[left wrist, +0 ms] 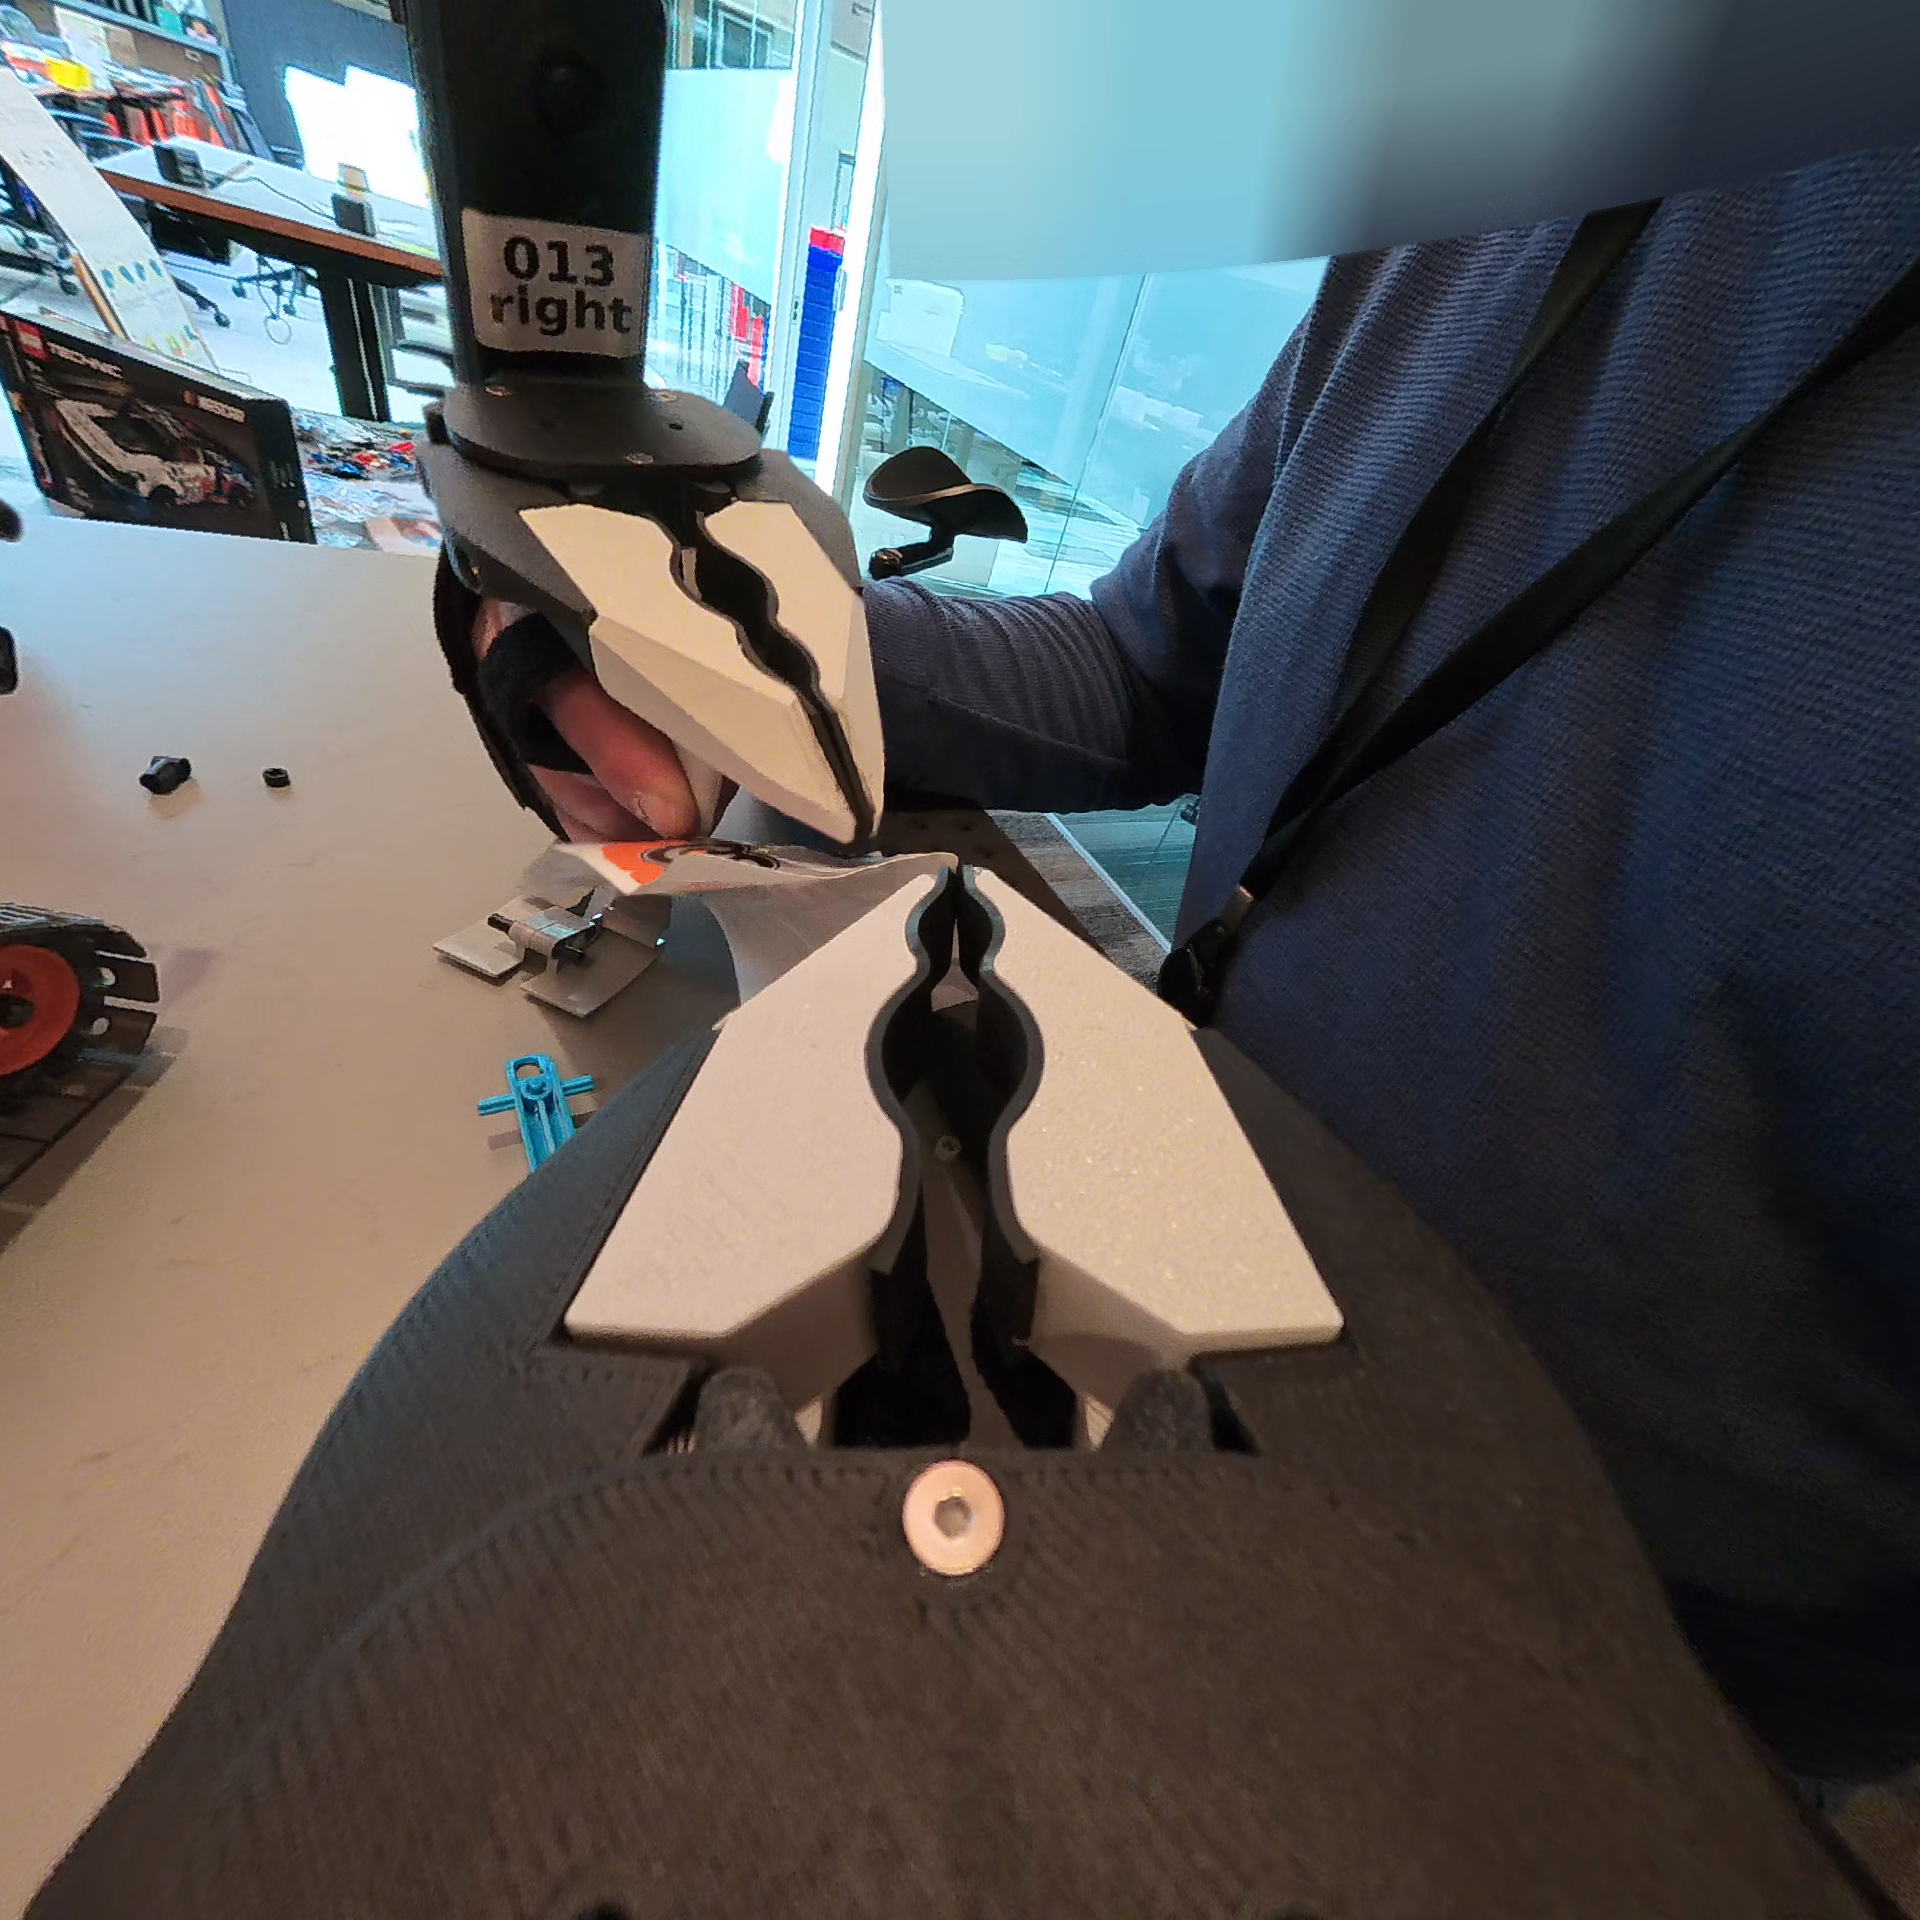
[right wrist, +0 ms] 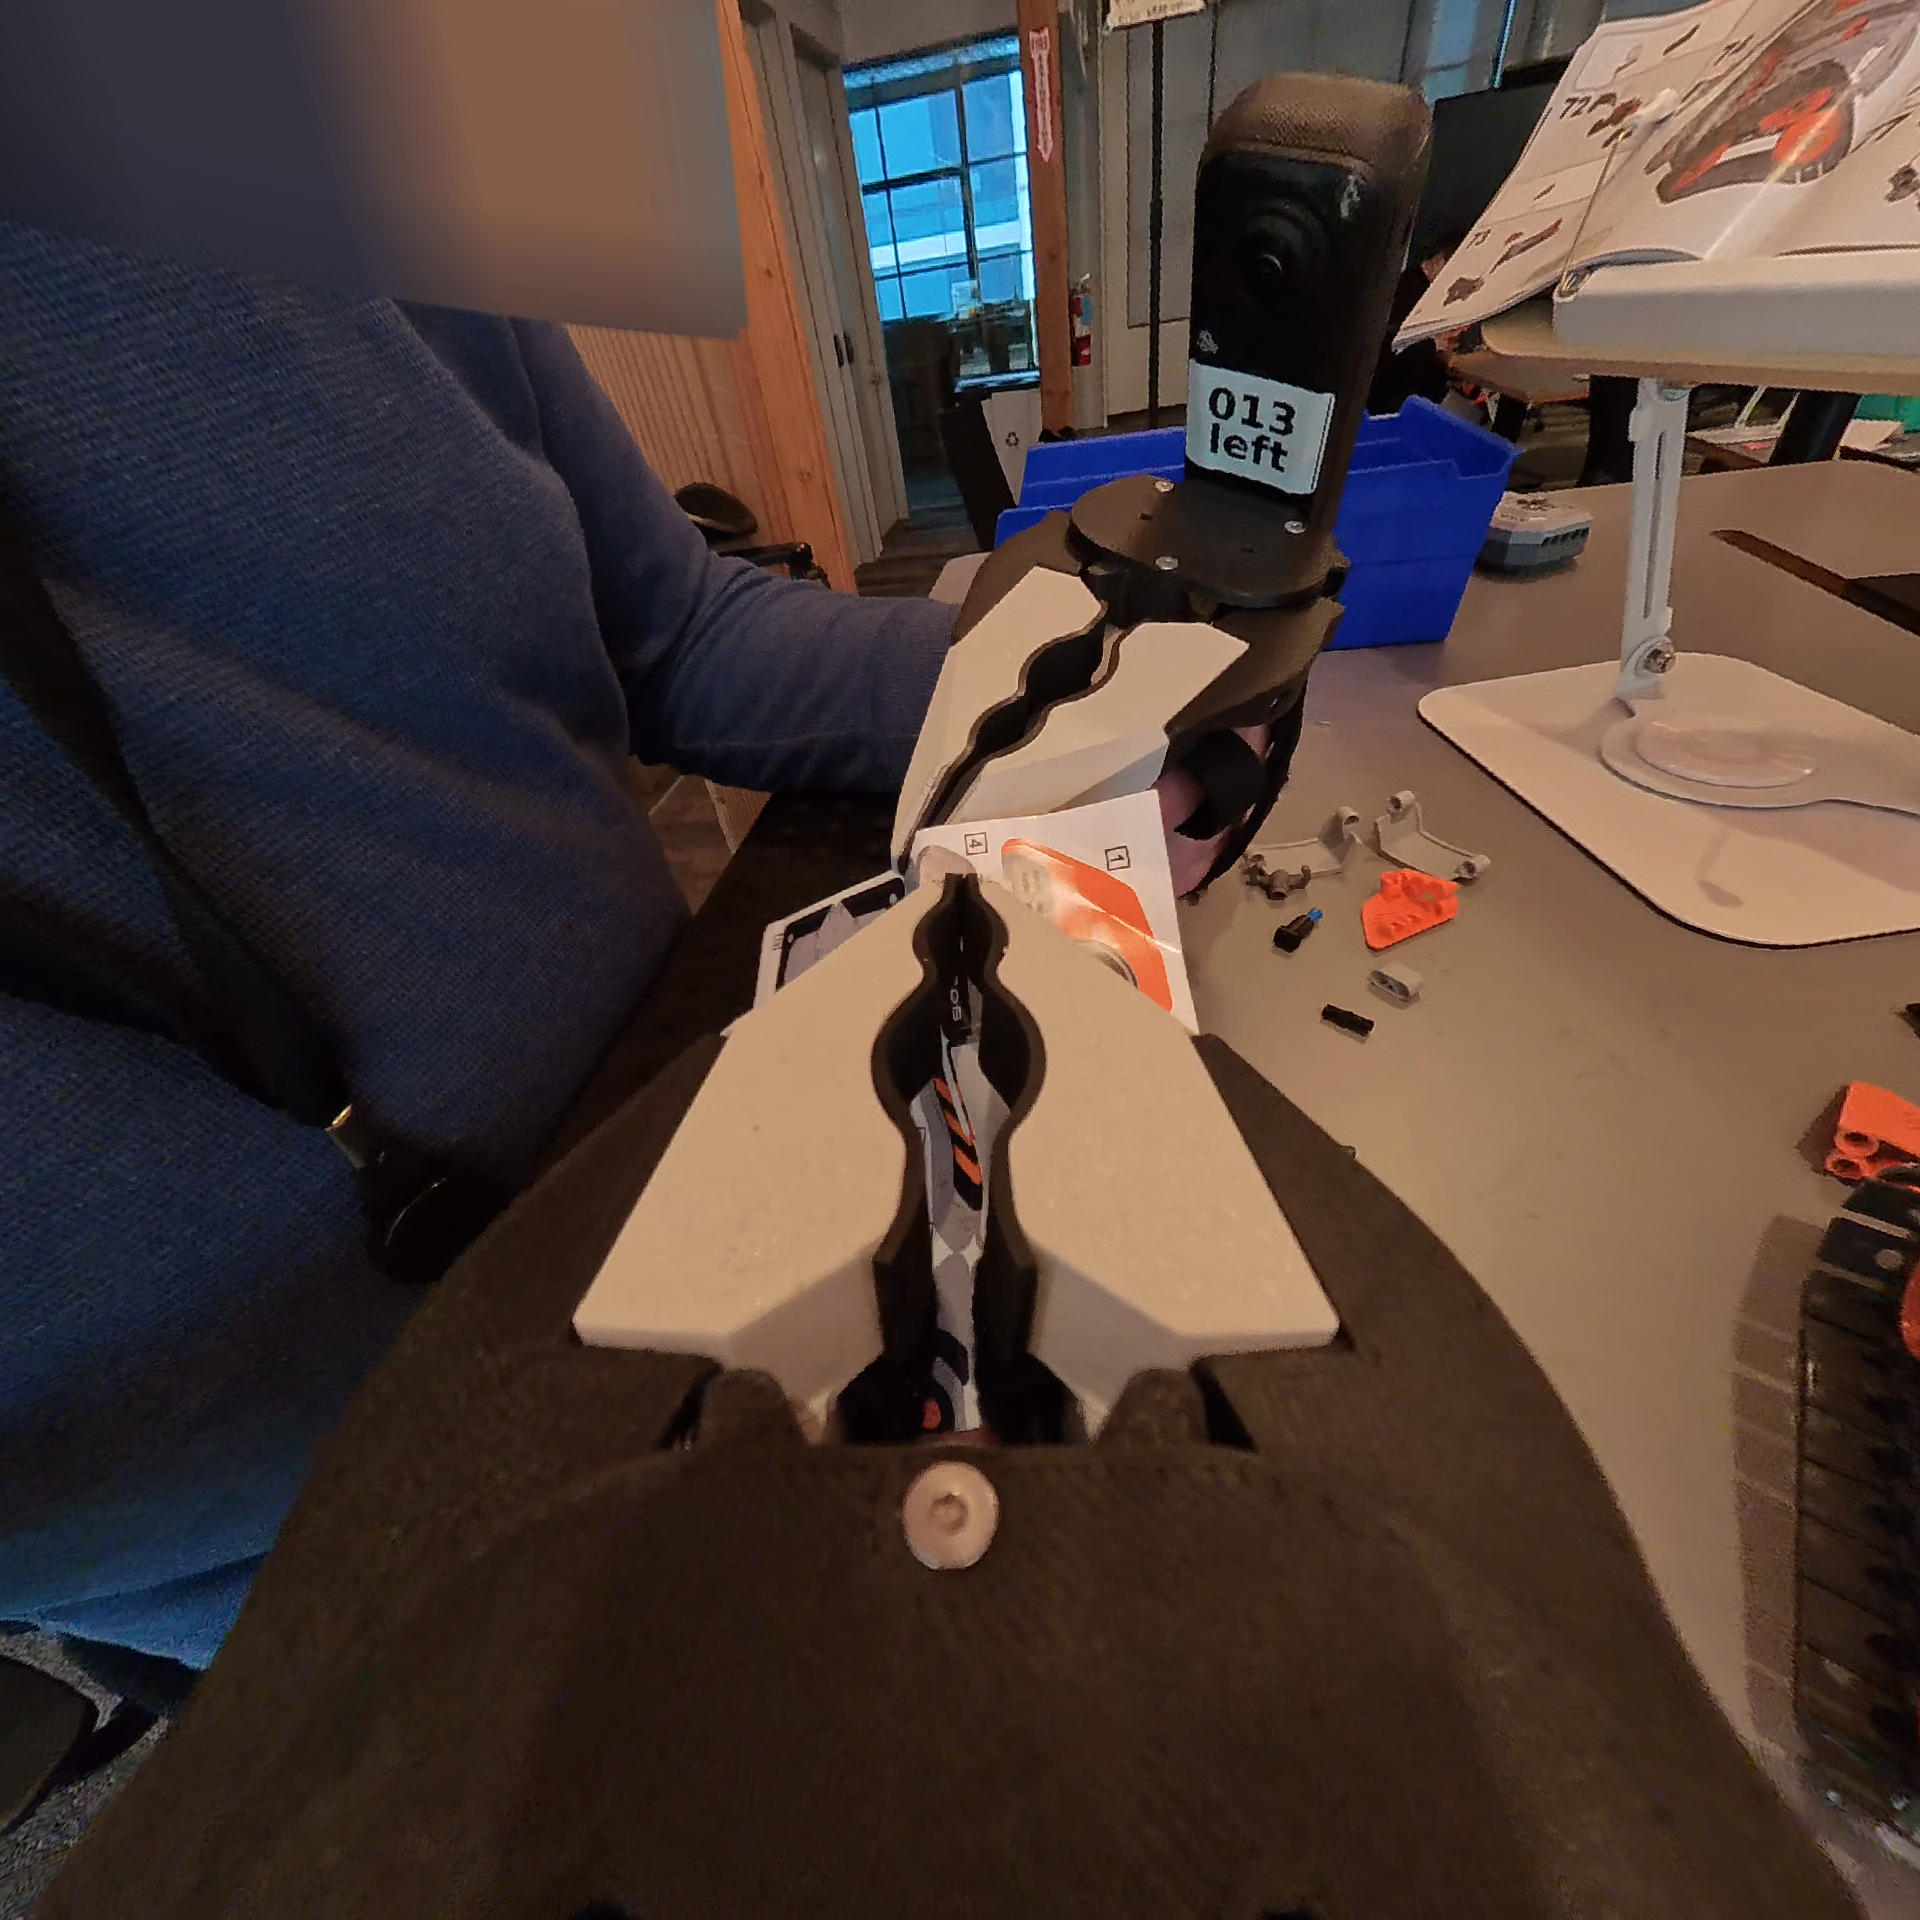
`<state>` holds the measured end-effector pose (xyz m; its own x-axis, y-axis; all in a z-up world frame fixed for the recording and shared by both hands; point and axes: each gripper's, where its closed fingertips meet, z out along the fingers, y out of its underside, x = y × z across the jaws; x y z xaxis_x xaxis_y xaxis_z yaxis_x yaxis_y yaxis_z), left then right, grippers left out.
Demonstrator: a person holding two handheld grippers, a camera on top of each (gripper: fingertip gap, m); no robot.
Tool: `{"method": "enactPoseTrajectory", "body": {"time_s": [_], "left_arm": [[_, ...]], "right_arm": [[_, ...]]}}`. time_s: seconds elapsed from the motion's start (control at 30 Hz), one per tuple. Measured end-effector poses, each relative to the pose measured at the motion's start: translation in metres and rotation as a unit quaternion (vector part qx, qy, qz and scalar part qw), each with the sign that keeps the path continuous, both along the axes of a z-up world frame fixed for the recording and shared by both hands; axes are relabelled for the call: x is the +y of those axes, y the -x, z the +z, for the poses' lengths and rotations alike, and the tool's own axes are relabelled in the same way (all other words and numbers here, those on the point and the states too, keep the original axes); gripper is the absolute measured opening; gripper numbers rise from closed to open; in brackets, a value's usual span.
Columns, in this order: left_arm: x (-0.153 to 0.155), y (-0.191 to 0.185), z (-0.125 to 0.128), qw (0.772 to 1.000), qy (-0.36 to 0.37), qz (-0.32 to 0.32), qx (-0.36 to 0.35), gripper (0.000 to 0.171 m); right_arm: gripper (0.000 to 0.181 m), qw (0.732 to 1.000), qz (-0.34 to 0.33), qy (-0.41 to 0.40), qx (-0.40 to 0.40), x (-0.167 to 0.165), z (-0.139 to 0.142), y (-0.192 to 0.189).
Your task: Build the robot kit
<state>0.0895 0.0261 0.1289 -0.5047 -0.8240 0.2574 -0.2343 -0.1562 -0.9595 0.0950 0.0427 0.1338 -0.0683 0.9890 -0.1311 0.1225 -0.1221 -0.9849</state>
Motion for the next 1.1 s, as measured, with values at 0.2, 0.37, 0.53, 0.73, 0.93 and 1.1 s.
{"method": "enactPoseTrajectory", "body": {"time_s": [0.2,0.37,0.53,0.73,0.93,1.1], "left_arm": [[0.008,0.000,0.001,1.000,0.017,0.016,-0.001,0.000],[0.011,-0.004,-0.003,0.999,0.027,0.025,0.006,0.000],[0.017,-0.006,-0.005,0.997,0.054,0.044,0.015,0.007],[0.034,-0.013,-0.007,0.991,0.081,0.106,0.033,0.011],[0.051,-0.017,-0.009,0.982,0.091,0.160,0.040,0.002],[0.055,-0.018,-0.009,0.980,0.082,0.176,0.033,0.000]], "right_arm": [[0.017,0.999,-0.014,-0.020,-0.025,0.000,-0.005,-0.001],[0.000,0.998,-0.020,-0.034,-0.049,0.002,-0.014,0.003],[0.000,0.996,-0.046,-0.050,-0.055,0.009,-0.015,0.002],[0.000,0.988,-0.103,-0.091,-0.075,0.027,-0.017,-0.003],[0.000,0.970,-0.160,-0.152,-0.106,0.040,-0.017,-0.004],[0.004,0.972,-0.166,-0.144,-0.089,0.041,-0.011,-0.005]]}}
